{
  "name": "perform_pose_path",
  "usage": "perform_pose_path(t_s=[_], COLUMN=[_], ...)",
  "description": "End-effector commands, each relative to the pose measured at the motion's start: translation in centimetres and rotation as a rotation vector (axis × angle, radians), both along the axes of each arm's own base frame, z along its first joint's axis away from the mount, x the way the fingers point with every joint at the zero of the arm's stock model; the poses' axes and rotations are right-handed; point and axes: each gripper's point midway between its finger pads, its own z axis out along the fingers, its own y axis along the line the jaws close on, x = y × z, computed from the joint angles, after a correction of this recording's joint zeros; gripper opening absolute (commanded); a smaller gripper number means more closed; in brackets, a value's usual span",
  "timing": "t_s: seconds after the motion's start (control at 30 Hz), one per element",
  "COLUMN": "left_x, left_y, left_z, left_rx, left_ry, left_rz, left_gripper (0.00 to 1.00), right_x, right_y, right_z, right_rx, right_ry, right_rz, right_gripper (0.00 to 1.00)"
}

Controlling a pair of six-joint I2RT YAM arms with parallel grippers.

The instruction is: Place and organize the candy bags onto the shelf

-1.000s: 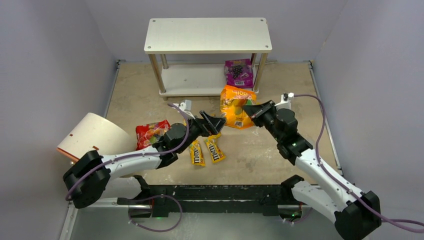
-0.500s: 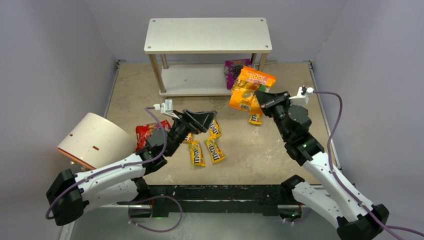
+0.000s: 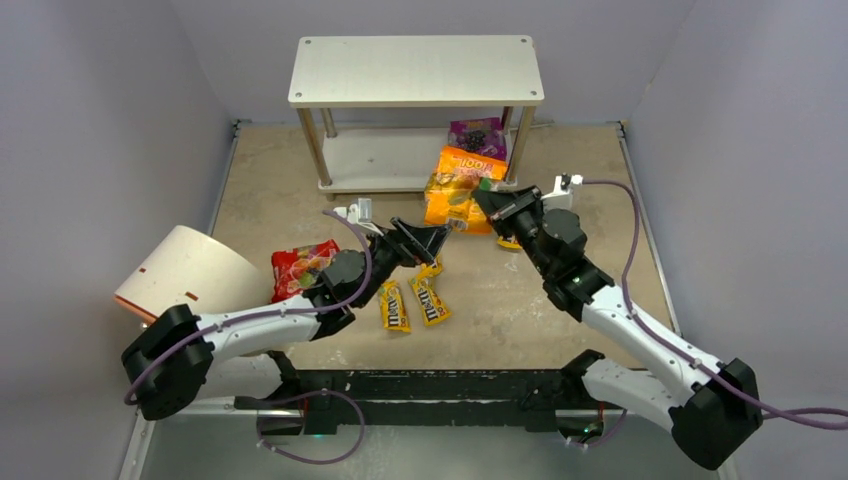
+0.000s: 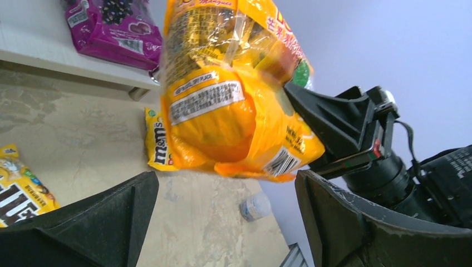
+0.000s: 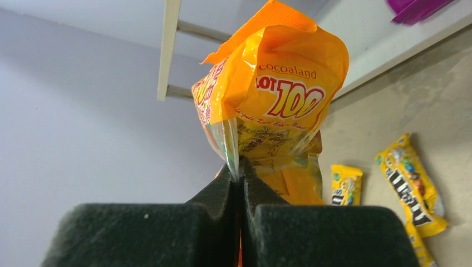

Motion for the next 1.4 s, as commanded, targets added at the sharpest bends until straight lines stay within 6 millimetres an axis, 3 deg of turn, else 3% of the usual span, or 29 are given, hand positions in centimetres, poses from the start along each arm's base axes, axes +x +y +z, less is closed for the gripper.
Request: perform_pose_path(t_s=[0.0, 0.27, 0.33, 0.7, 0.77, 0.87, 0.9, 0.97, 1.03, 1.23, 1.37], left_x=[-0.2, 0.1, 0.1, 0.6, 0.8, 1.0, 1.0, 1.2, 1.4, 4.3, 6.9], left_y=[-0.5, 0.7, 0.8, 1.9, 2.3, 3.0, 3.3, 4.1, 4.7, 7.0, 8.2], left_z=[4.1, 5.4, 5.3, 4.4, 4.2, 4.0, 4.1, 3.7, 3.1, 1.1, 1.7], left_rx=[-0.142, -0.139, -0.132, -0.063, -0.053, -0.035, -0.03, -0.029, -0.022, -0.003, 0.009], left_ry=[-0.072, -0.135, -0.133, -0.135, -0.127, -0.13, -0.139, -0.126, -0.12, -0.074, -0.123], left_rz=[-0.019, 0.034, 0.036, 0.095, 0.117, 0.151, 0.164, 0.194, 0.216, 0.262, 0.287], left_gripper=[1.0, 1.0, 0.94, 0.16, 0.01, 0.0, 0.0, 0.0, 0.0, 0.0, 0.0], right_x=[-1.6, -3.2, -3.3, -2.9, -2.8, -2.9, -3.0, -2.9, -3.0, -4.1, -4.8], right_y=[1.6, 3.4, 3.5, 3.3, 3.0, 2.7, 2.3, 1.1, -0.8, -6.8, -9.8], right_z=[6.9, 6.7, 6.5, 3.2, 2.2, 0.1, -0.7, -2.0, -2.7, -3.1, -3.1], right_rx=[0.237, 0.247, 0.246, 0.126, 0.075, -0.006, -0.041, -0.109, -0.171, -0.303, -0.359], right_ry=[-0.188, -0.19, -0.187, -0.105, -0.081, -0.016, 0.002, 0.038, 0.061, 0.053, 0.033], right_rz=[0.086, 0.166, 0.172, 0.145, 0.128, 0.121, 0.113, 0.062, -0.005, -0.215, -0.317], right_gripper=[0.0, 0.0, 0.0, 0.0, 0.11, 0.38, 0.56, 0.81, 0.95, 0.99, 0.99])
